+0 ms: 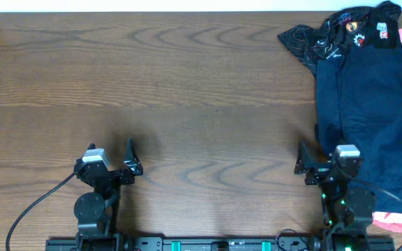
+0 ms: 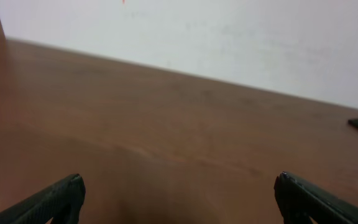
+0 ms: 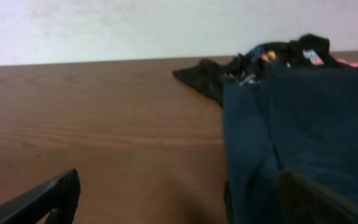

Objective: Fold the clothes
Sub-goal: 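Reach the right gripper into the pile and grasp the navy shorts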

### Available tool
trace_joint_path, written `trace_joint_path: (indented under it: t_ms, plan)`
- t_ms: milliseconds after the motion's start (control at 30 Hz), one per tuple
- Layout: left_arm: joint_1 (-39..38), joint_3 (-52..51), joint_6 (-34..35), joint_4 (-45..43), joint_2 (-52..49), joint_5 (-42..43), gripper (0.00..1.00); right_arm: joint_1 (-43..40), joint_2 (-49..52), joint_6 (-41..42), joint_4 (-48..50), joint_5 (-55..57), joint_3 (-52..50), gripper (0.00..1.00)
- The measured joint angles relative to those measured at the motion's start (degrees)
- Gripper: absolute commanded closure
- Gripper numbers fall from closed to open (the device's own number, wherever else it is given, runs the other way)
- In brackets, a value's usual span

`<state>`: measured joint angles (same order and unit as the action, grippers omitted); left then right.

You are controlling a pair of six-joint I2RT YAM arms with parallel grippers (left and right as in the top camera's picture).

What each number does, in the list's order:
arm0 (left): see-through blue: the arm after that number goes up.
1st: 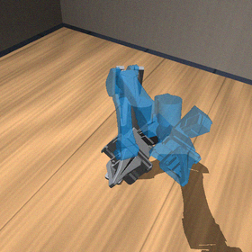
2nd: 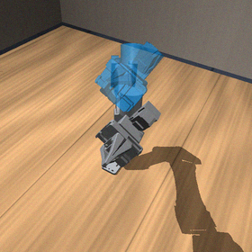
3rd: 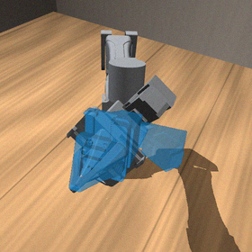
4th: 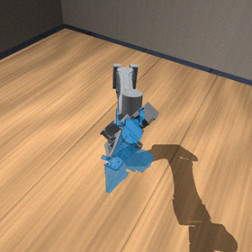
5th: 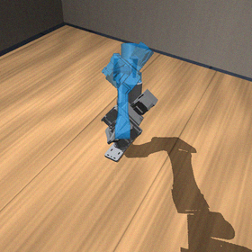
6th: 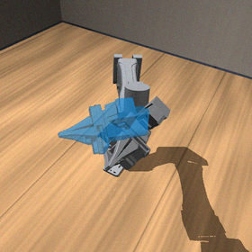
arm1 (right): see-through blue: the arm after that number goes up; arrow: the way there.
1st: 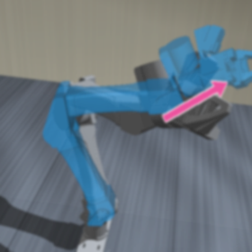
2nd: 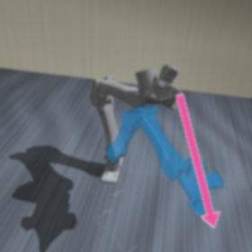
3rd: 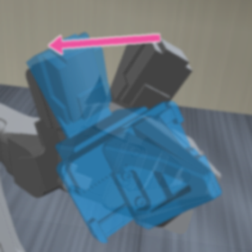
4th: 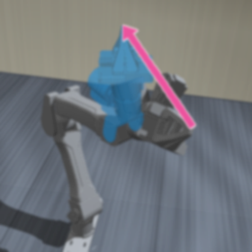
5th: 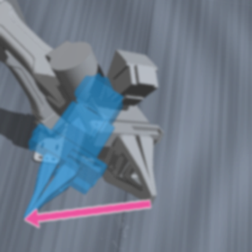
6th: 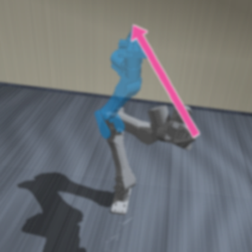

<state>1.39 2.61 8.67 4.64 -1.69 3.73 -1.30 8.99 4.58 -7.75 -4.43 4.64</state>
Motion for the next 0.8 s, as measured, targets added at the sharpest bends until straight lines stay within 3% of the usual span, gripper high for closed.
trace_joint_path:
  t_ms: [167, 500, 800]
  plan:
    - [0.0, 3.8, 1.1, 6.6, -7.0, 0.8, 0.02, 0.0, 14.2, -0.1, -4.5, 3.1, 11.4, 0.01]
    - [0.0, 28.1, 1.9, 23.3, -32.4, 1.5, 0.02, -0.9, 51.6, -1.3, -24.5, 9.0, 41.0, 0.01]
    - [0.0, 36.8, 1.9, 28.7, -44.4, 2.3, 0.02, -5.2, 69.9, -2.4, -26.4, 19.8, 46.1, 0.13]
